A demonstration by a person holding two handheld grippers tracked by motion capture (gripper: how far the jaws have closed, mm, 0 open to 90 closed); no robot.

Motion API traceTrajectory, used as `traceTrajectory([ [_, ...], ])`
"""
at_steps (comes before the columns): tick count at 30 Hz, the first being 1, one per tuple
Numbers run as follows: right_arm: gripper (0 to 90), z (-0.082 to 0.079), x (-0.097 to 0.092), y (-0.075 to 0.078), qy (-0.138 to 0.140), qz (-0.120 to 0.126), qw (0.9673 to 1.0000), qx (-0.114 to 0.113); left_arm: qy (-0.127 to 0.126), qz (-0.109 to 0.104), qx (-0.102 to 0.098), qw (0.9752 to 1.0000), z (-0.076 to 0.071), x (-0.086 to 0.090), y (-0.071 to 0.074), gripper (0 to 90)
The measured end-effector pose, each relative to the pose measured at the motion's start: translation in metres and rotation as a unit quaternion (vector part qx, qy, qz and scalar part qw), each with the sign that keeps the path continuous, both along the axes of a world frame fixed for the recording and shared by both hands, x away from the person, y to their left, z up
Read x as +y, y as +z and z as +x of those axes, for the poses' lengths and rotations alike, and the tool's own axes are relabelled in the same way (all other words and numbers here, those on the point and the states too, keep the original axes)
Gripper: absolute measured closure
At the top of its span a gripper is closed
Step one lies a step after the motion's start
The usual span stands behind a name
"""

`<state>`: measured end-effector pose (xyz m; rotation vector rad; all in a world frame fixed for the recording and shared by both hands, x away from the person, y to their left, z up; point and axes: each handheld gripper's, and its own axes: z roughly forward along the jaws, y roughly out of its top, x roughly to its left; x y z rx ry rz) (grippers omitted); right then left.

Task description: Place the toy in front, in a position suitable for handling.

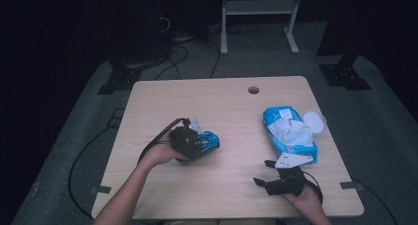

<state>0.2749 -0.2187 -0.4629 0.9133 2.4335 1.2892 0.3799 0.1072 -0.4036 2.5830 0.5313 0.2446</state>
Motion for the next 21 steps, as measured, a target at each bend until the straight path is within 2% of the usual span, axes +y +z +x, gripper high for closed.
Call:
traceTrajectory([
  [6, 21.8, 0.001, -0.005, 0.001, -0.009, 0.007, 0.9999, -0.002, -0.037, 0.013, -0.002, 0.9992, -0.011, -0.028, -0.006, 28.2],
  [8, 21.8, 0.001, -0.005, 0.001, -0.011, 0.008, 0.9999, -0.002, -0.048, 0.019, 0.000, 0.9987, -0.014, -0.035, -0.009, 28.2],
  [13, 21.8, 0.001, -0.007, 0.001, -0.014, 0.010, 0.9999, -0.002, -0.076, 0.019, 0.010, 0.9969, -0.023, -0.054, -0.020, 28.2],
  [21, 21.8, 0.001, -0.008, 0.002, -0.018, 0.011, 0.9998, -0.006, -0.098, 0.027, 0.019, 0.9946, -0.030, -0.069, -0.028, 28.2],
])
